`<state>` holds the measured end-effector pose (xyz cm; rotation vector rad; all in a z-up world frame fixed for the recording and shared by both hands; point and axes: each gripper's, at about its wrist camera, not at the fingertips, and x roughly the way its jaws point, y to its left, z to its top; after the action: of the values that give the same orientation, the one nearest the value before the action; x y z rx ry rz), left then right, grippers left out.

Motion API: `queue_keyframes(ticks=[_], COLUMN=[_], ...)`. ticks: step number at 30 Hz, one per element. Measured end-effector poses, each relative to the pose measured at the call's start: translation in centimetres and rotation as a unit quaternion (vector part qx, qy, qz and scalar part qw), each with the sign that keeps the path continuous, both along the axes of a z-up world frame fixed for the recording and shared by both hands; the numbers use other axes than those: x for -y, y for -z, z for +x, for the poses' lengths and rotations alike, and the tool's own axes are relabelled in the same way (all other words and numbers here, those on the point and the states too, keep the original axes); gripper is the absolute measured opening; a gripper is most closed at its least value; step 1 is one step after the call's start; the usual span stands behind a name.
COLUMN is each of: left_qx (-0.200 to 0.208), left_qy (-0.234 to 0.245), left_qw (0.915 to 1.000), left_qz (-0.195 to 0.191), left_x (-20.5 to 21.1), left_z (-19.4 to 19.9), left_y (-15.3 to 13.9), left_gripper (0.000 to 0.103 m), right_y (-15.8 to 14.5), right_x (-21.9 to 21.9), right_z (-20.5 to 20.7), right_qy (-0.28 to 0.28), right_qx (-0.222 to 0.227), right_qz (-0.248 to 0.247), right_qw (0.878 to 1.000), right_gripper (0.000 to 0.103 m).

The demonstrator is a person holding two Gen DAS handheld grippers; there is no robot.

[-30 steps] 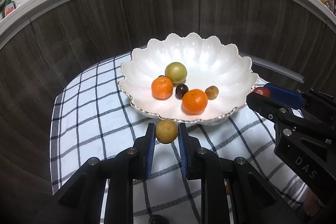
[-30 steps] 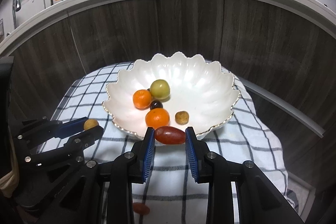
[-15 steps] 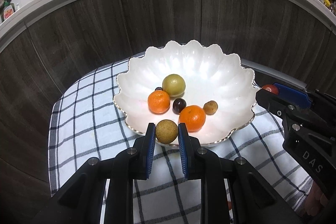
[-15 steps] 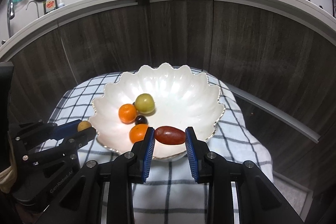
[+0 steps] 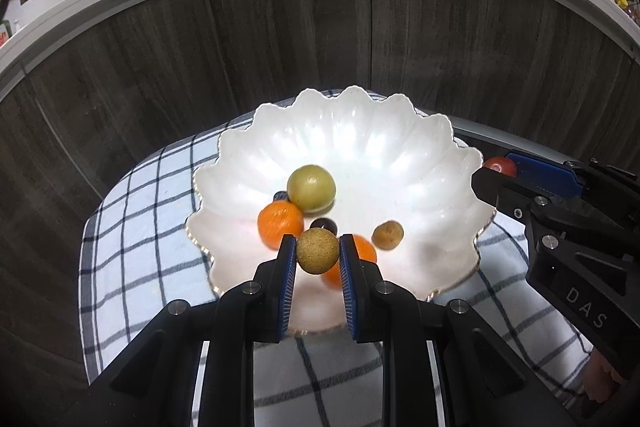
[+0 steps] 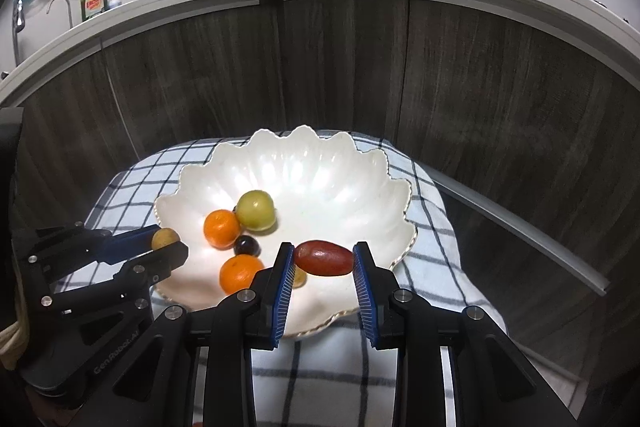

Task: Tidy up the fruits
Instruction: 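Lift and carry the yellow fruit with left gripper while right carries the red date over the bowl, then open left gripper releasing the yellow fruit while right releases the red date into the bowl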

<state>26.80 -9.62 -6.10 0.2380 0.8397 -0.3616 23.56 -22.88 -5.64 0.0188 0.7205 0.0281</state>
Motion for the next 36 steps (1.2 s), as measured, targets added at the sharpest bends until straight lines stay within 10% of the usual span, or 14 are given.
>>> queue_keyframes(ticks=[32, 36], left_qx=[-0.030, -0.029], left_qy=[0.050, 0.047], left_qw=[0.9983, 0.9984], left_qz=[0.008, 0.013], left_x=[5.4, 5.6], left_z=[7.1, 7.0], left_y=[1.9, 1.9], left_gripper=[0.022, 0.051], right_y=[1.4, 1.3], right_x=[4.1, 4.3], right_z=[8.7, 8.9], right_qy=[0.002, 0.004], right_qx=[-0.041, -0.039], right_qz=[0.024, 0.023], right_qw=[0.999, 0.999], right_gripper=[0.031, 0.032])
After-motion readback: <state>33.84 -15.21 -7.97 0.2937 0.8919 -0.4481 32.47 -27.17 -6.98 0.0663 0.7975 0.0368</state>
